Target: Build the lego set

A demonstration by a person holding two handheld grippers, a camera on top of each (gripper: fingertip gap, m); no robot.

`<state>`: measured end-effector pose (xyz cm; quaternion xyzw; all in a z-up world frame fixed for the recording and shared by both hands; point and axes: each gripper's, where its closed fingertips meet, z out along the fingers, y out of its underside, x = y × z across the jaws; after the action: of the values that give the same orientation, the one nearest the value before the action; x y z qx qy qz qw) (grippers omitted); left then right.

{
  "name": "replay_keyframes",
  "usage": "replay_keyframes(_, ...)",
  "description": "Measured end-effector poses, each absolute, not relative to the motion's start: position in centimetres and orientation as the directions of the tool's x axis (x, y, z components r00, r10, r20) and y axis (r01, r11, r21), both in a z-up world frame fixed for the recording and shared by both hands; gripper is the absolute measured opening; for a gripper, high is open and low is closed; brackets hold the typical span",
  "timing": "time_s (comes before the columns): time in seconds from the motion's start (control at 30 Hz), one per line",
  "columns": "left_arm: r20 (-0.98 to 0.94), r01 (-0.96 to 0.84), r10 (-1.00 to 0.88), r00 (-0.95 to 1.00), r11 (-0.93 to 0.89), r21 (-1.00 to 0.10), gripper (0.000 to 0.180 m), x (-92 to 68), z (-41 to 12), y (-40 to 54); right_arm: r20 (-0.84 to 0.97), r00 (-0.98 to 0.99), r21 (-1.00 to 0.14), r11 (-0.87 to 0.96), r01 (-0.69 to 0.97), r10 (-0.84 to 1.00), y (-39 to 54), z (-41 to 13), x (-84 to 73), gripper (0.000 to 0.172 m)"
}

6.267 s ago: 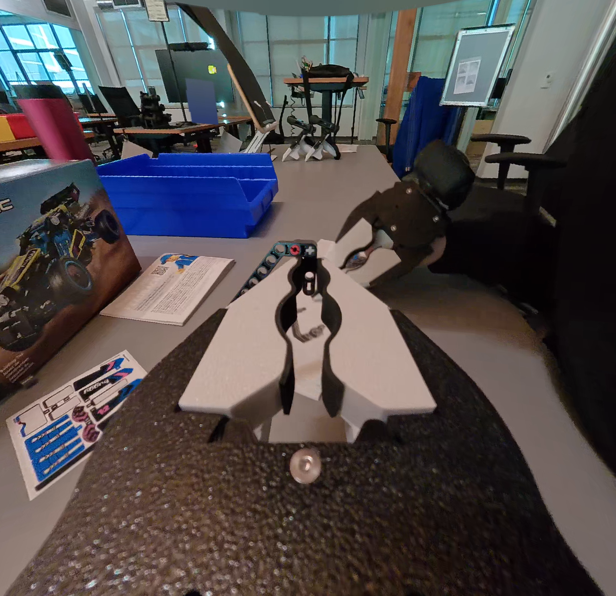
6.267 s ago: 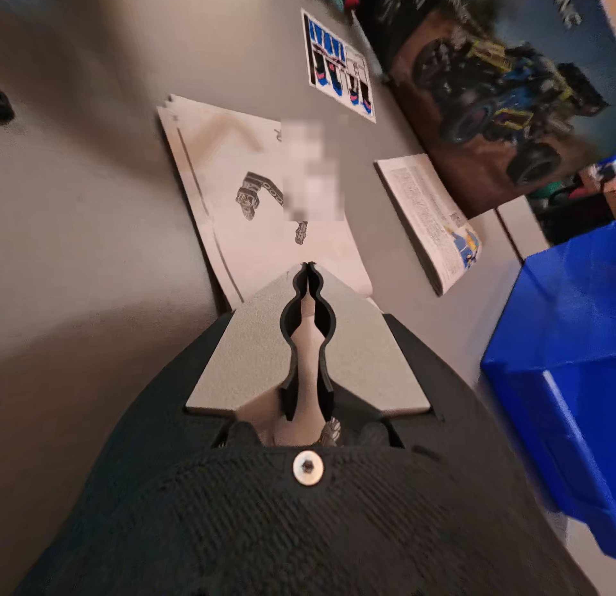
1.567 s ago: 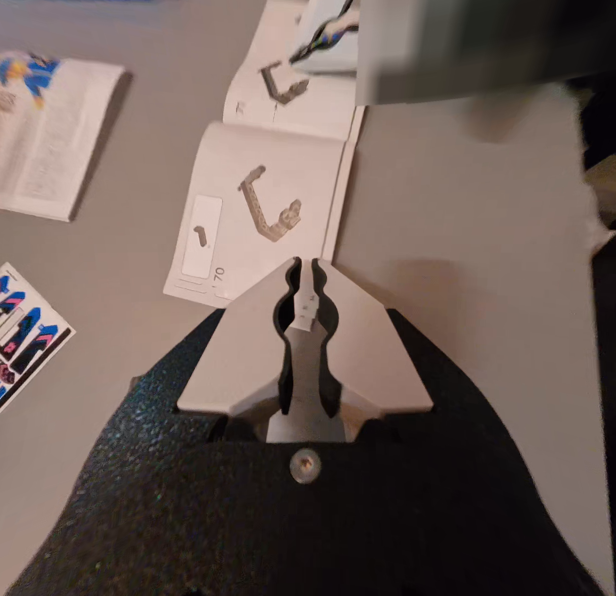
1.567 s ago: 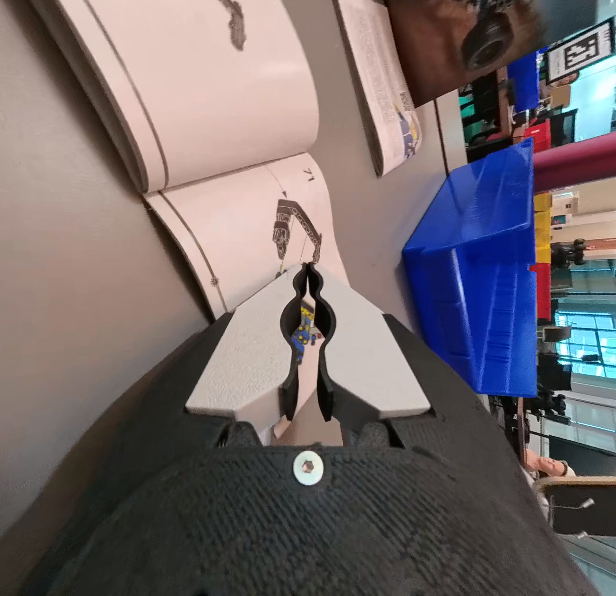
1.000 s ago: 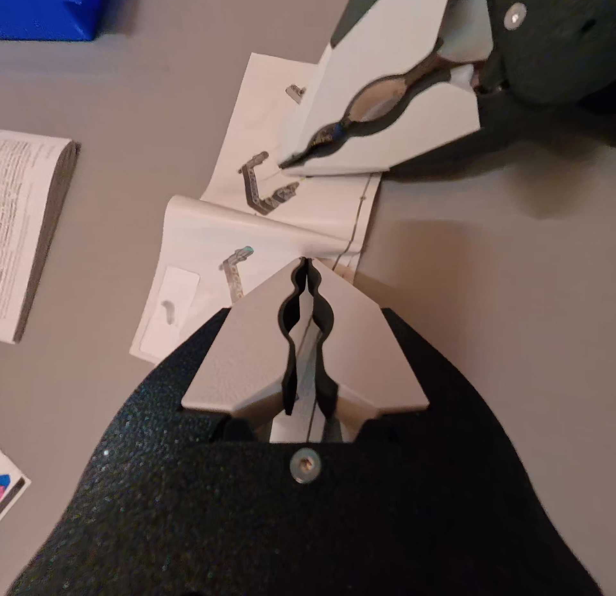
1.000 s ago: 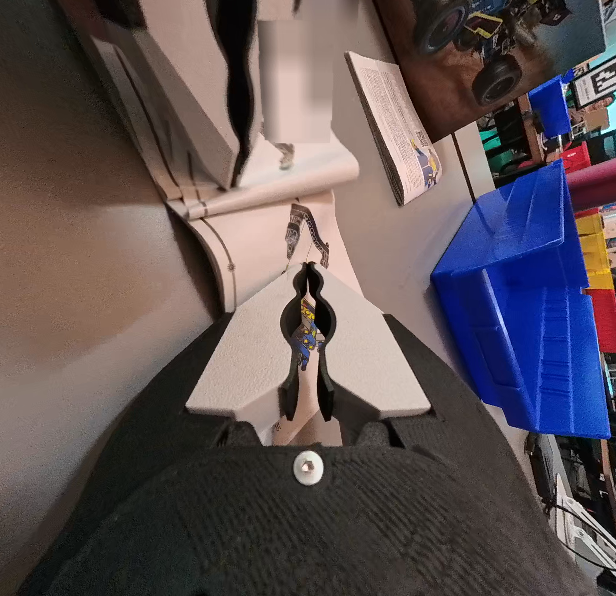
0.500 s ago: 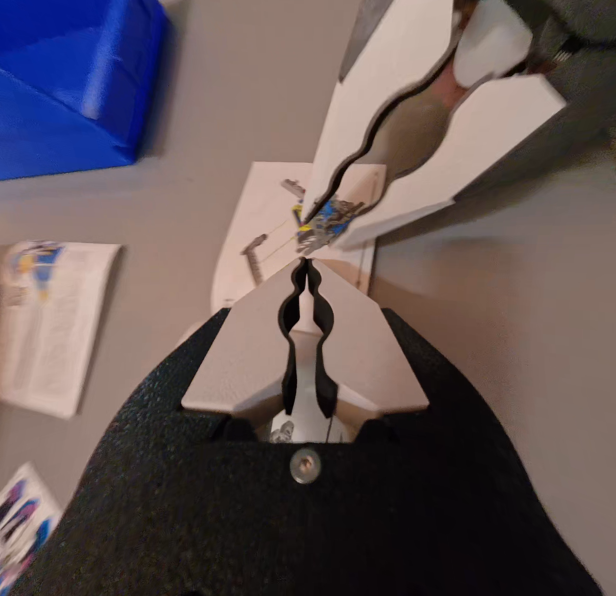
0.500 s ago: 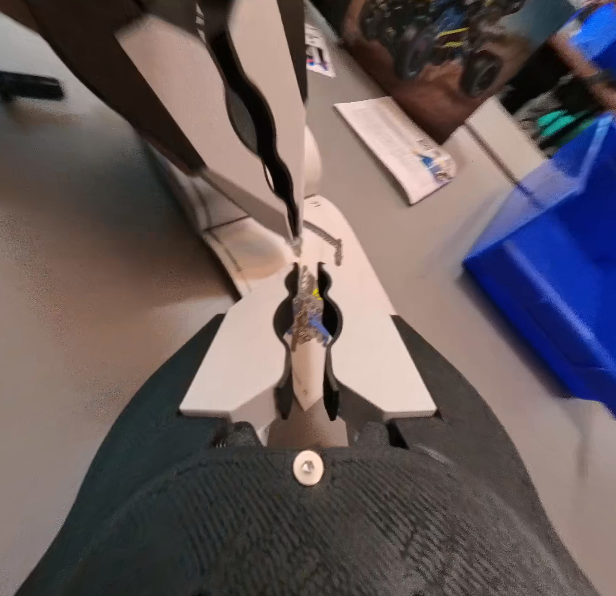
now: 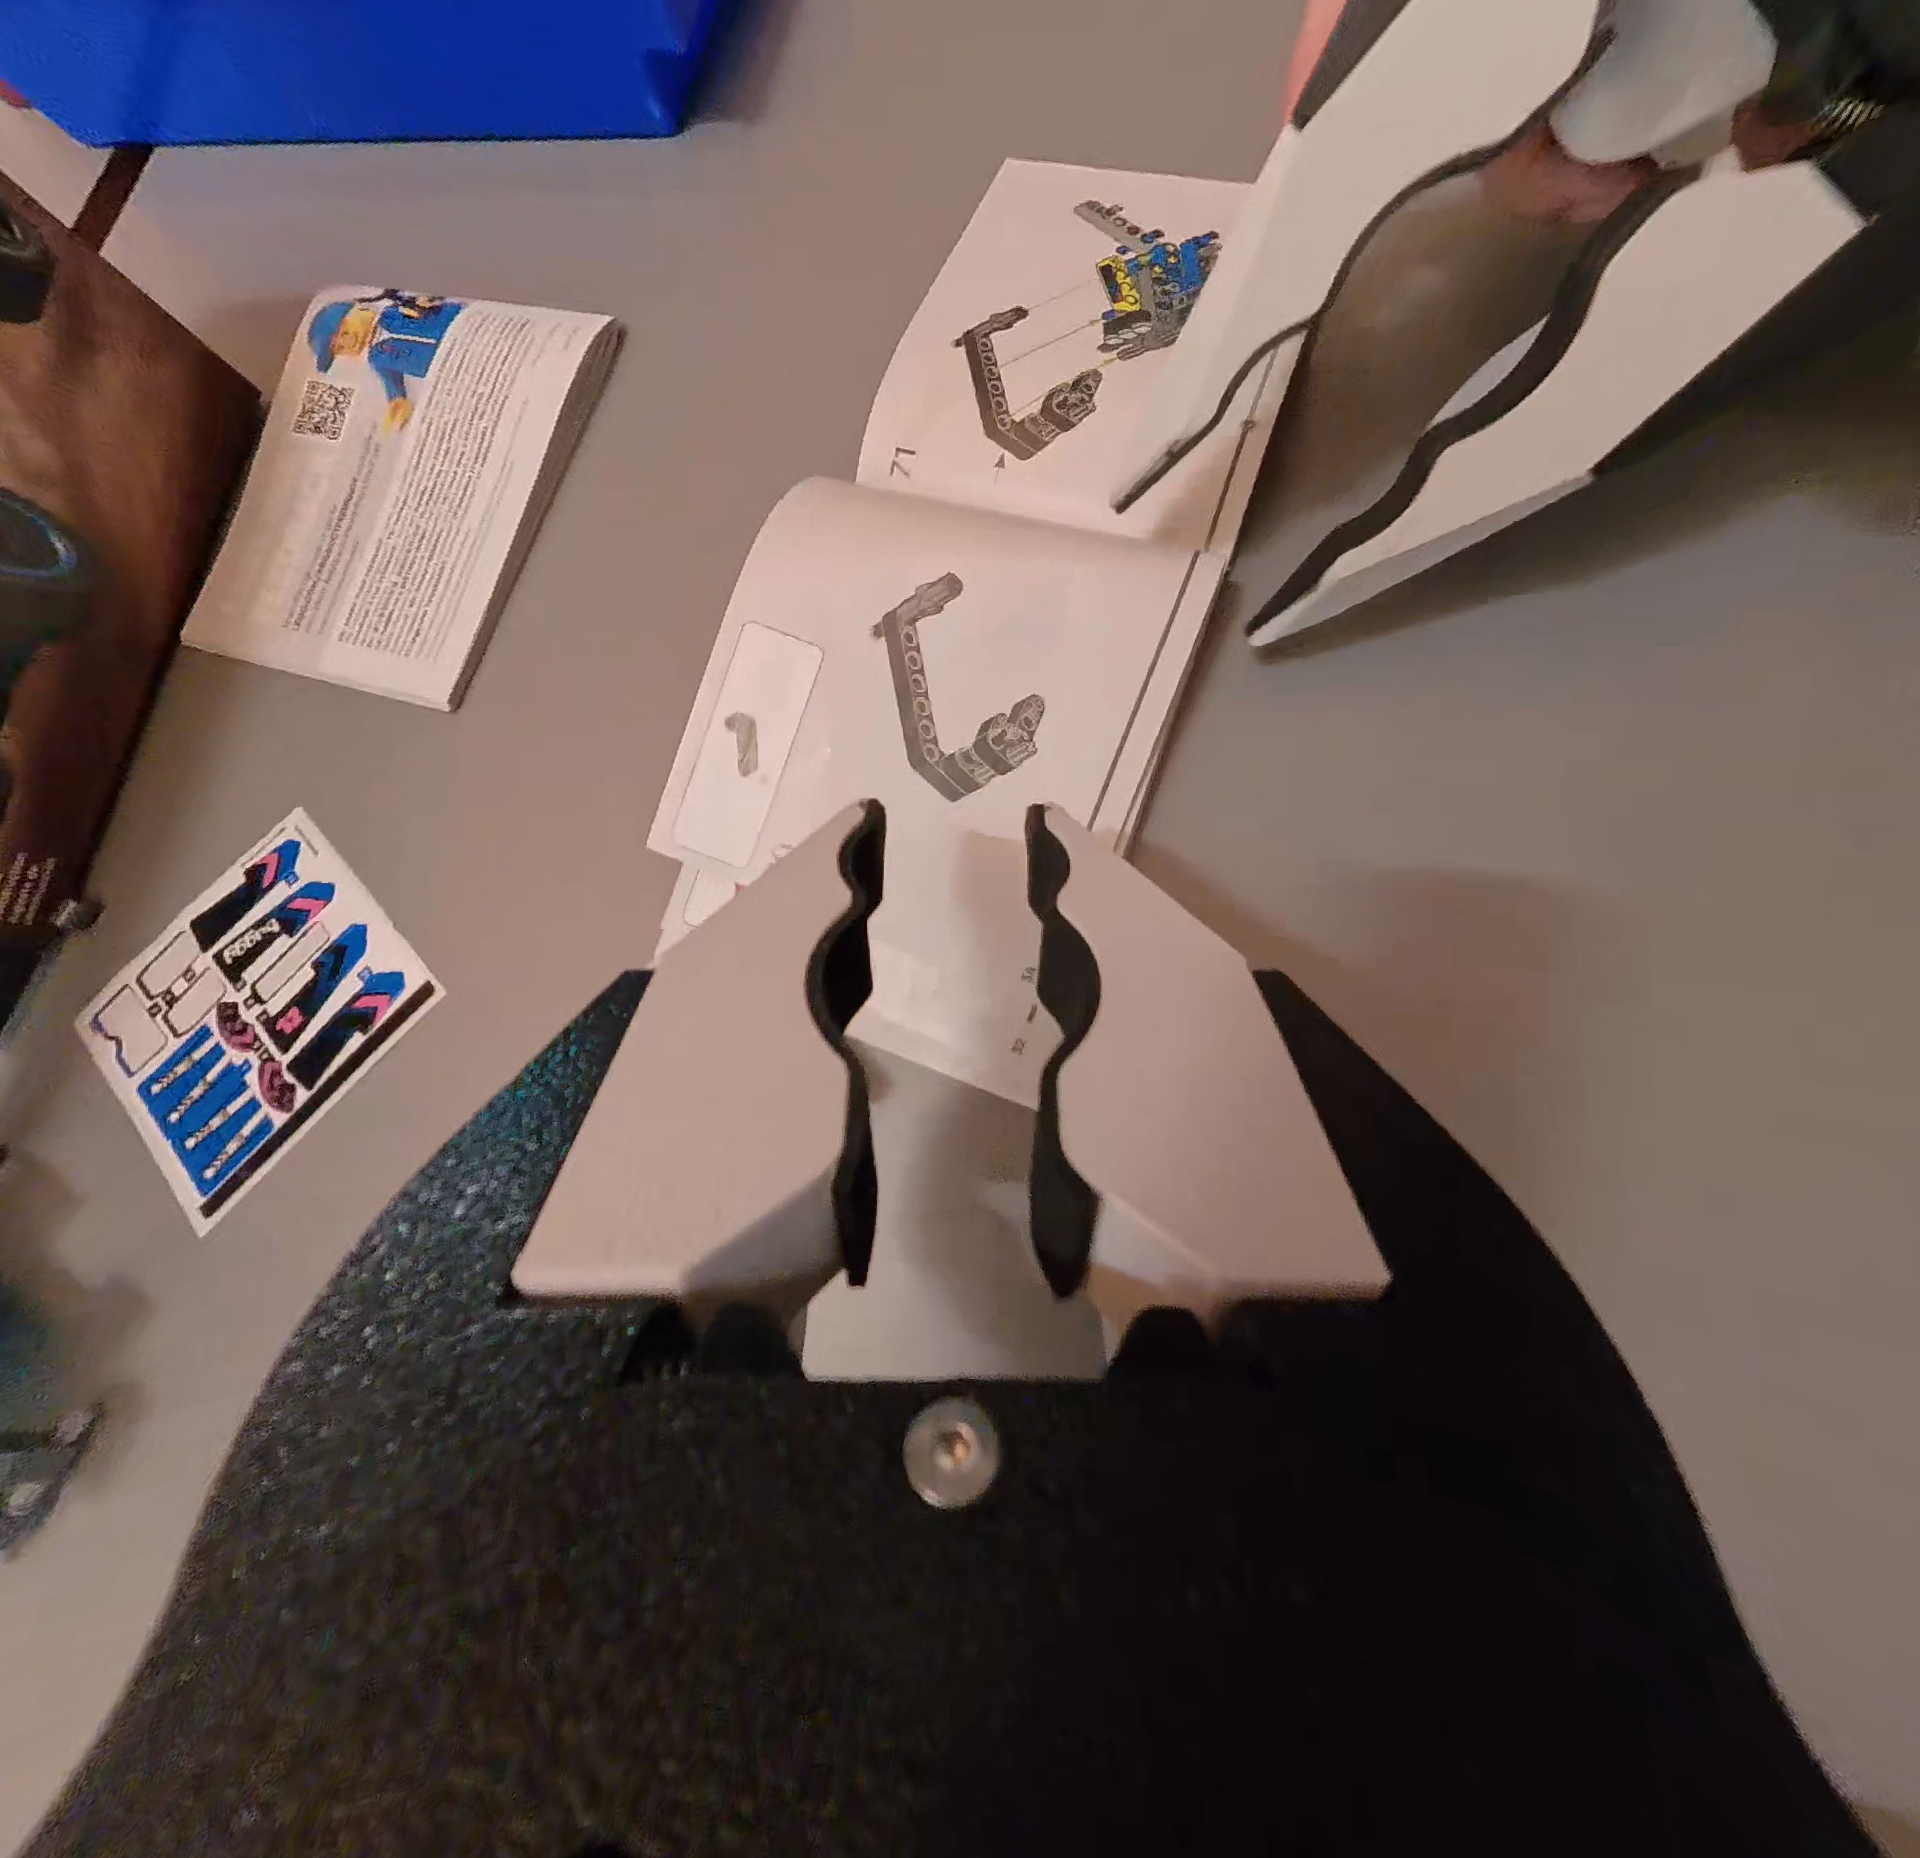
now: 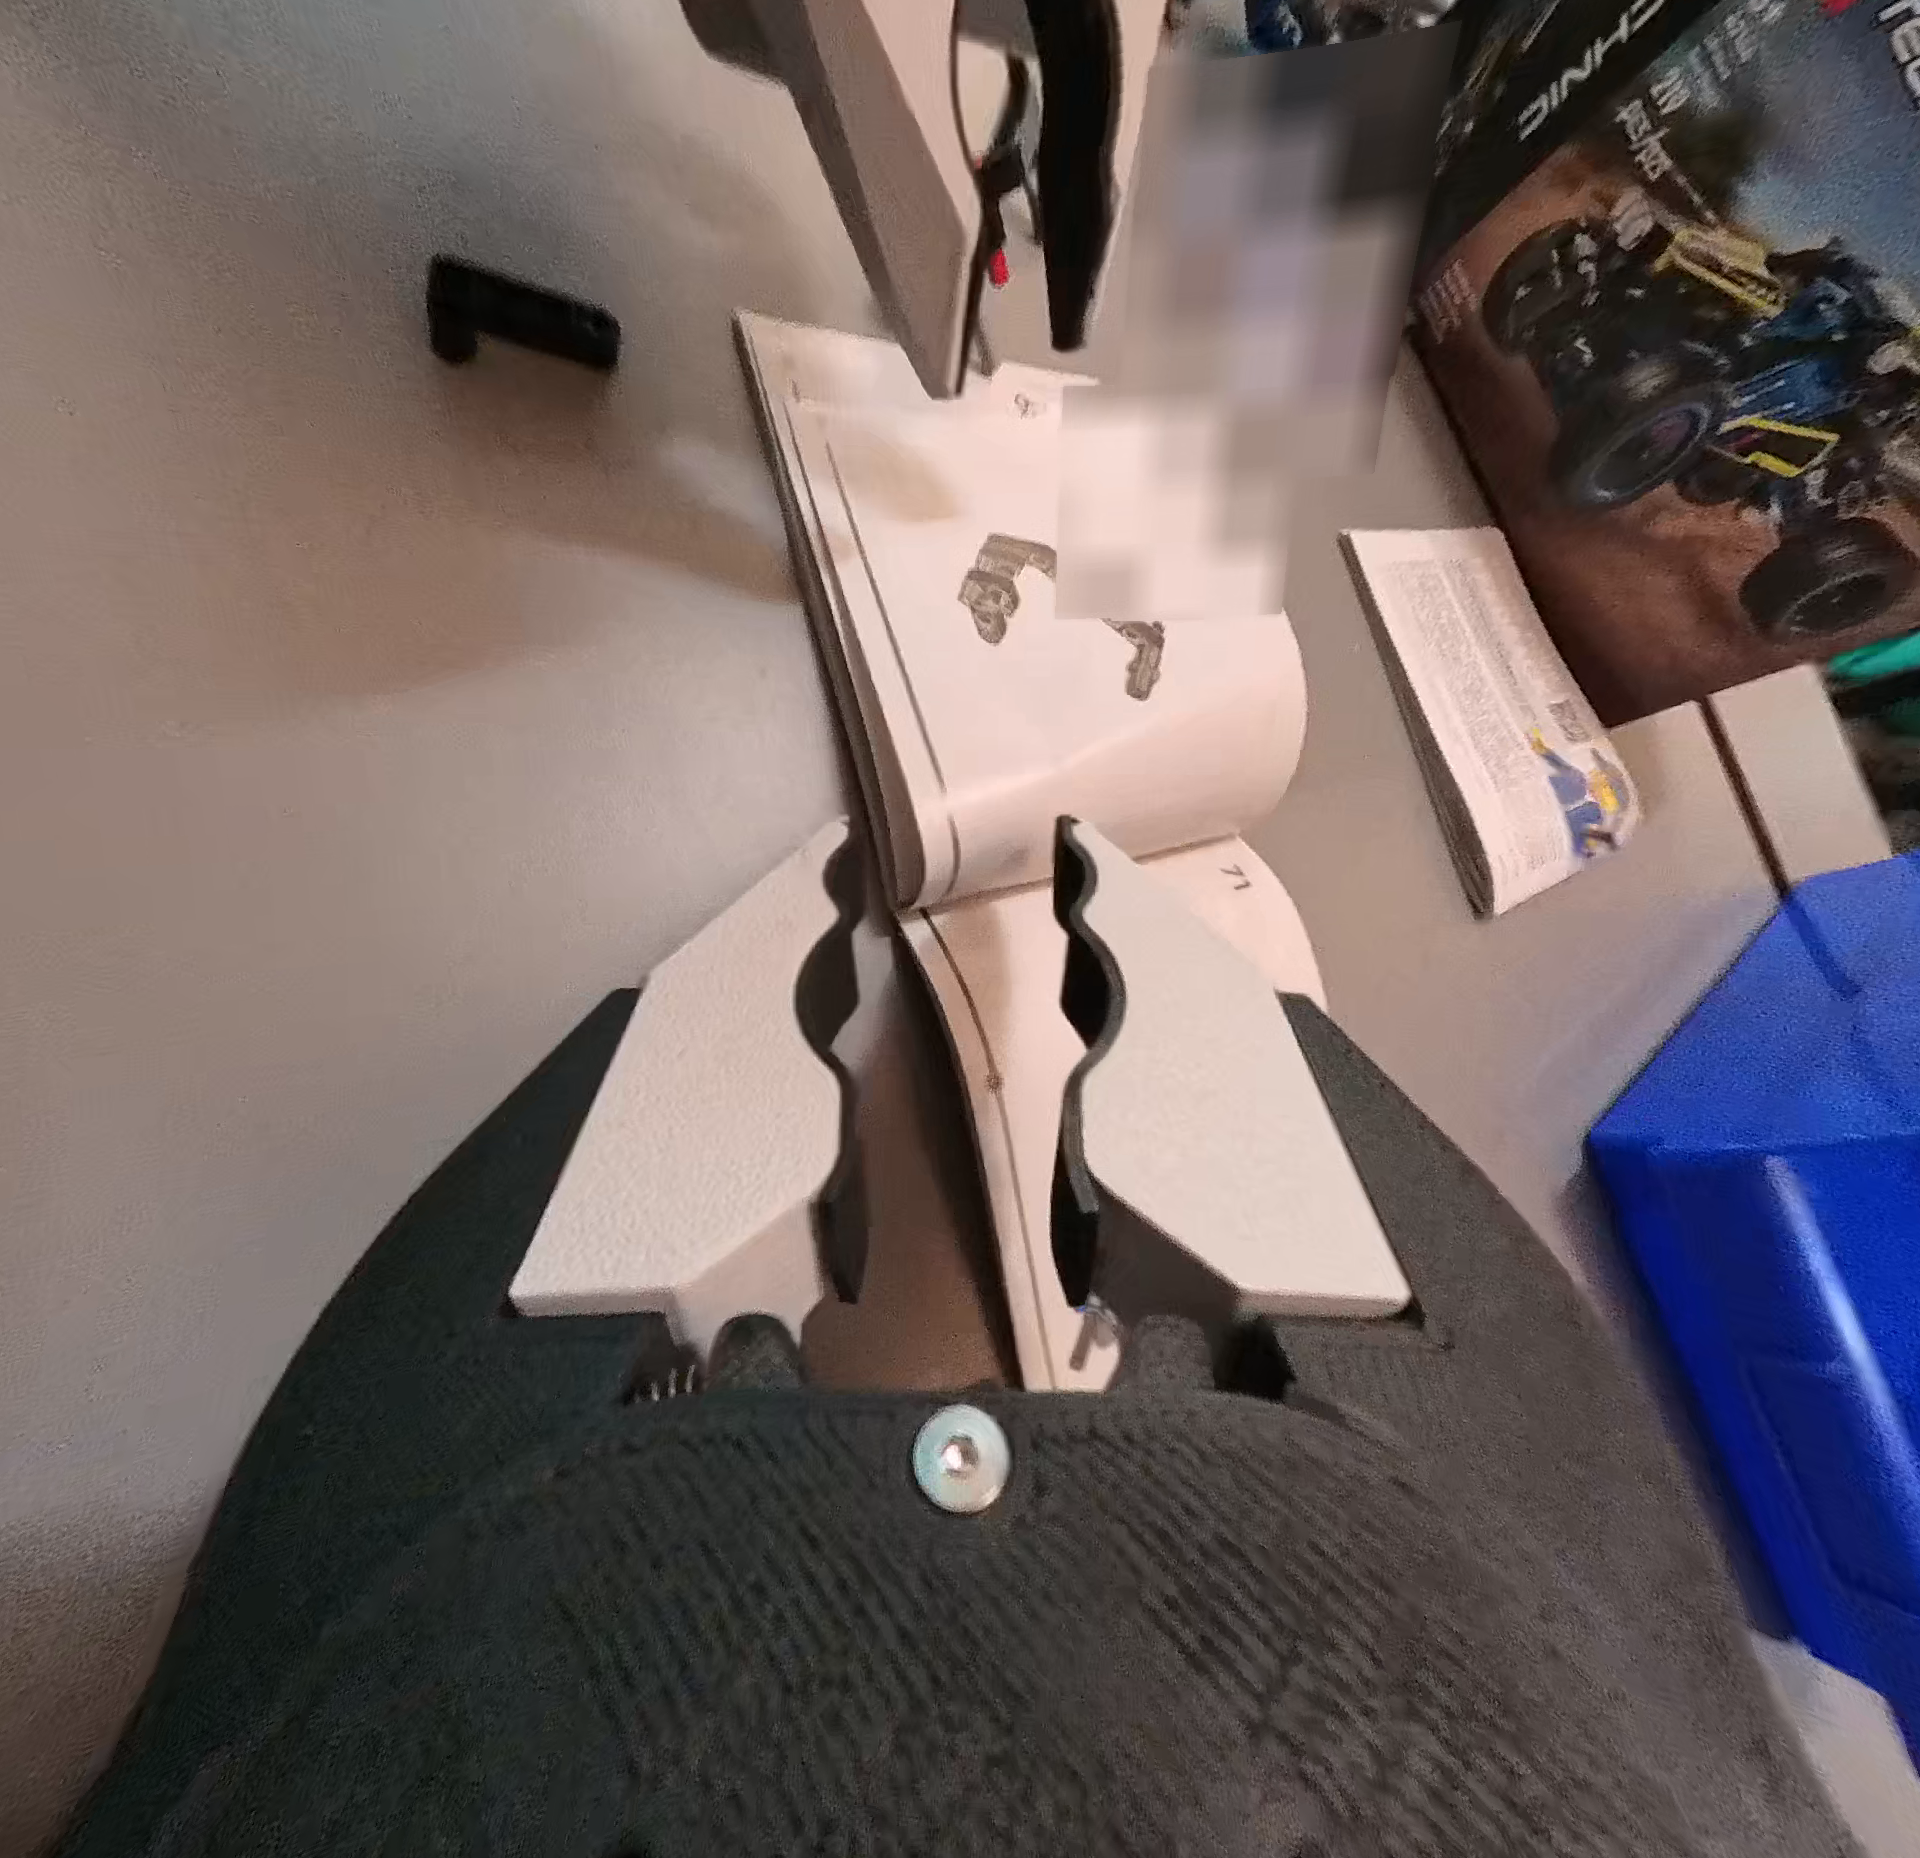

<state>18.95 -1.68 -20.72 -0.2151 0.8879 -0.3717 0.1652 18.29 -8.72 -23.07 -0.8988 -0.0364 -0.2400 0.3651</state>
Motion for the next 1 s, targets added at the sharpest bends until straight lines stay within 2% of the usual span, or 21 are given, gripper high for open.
replay_keyframes(0.03,-0.122,-0.263,-0.506,-0.854,0.622,-0.737,0.024,18.9,-20.8,-1.8,0.49,0.865,-0.617,-0.746,0.252,-0.112,-8.8,-23.1,18.7,0.027)
replay_keyframes(0.23,-0.139,-0.236,-0.483,-0.865,0.635,-0.736,0.024,18.5,-20.8,-2.0,0.556,0.823,-0.572,-0.771,0.279,-0.114,-9.0,-22.6,19.1,0.004)
replay_keyframes(0.37,-0.179,-0.209,-0.518,-0.836,0.603,-0.77,0.024,18.7,-19.7,-2.3,0.491,0.812,-0.656,-0.747,0.107,-0.315,-10.2,-22.3,20.3,0.0)
replay_keyframes(0.47,-0.236,-0.161,-0.544,-0.805,0.583,-0.796,0.024,18.6,-19.0,-2.7,0.272,0.729,-0.782,-0.586,-0.213,-0.628,-12.3,-22.3,21.9,0.0)
replay_keyframes(0.53,-0.287,-0.144,-0.565,-0.774,0.598,-0.788,0.025,18.8,-19.1,-2.7,0.035,0.696,-0.84,-0.398,-0.368,-0.717,-12.5,-22.3,21.9,0.0)
replay_keyframes(0.6,-0.321,-0.113,-0.542,-0.777,0.621,-0.776,0.025,18.3,-19.3,-3.4,-0.135,0.666,-0.849,-0.26,-0.459,-0.734,-12.8,-22.0,22.1,0.0)
replay_keyframes(0.67,-0.326,-0.083,-0.468,-0.821,0.664,-0.743,0.022,17.1,-20.2,-4.9,-0.251,0.636,-0.852,-0.146,-0.503,-0.73,-13.3,-21.4,22.4,0.0)
replay_keyframes(0.77,-0.356,-0.084,-0.423,-0.833,0.733,-0.674,0.019,16.7,-21.7,-5.9,-0.333,0.6,-0.834,-0.07,-0.547,-0.727,-14.1,-21.3,22.9,0.0)
replay_keyframes(0.9,-0.347,-0.137,-0.478,-0.807,0.722,-0.678,0.015,18.2,-22.5,-8.0,-0.486,0.574,-0.795,0.061,-0.604,-0.659,-13.9,-20.7,22.9,0.0)
replay_keyframes(1.0,-0.448,-0.165,-0.523,-0.725,0.764,-0.624,0.014,20.6,-22.6,-8.1,-0.526,0.575,-0.771,0.065,-0.633,-0.627,-13.7,-20.9,22.4,0.0)
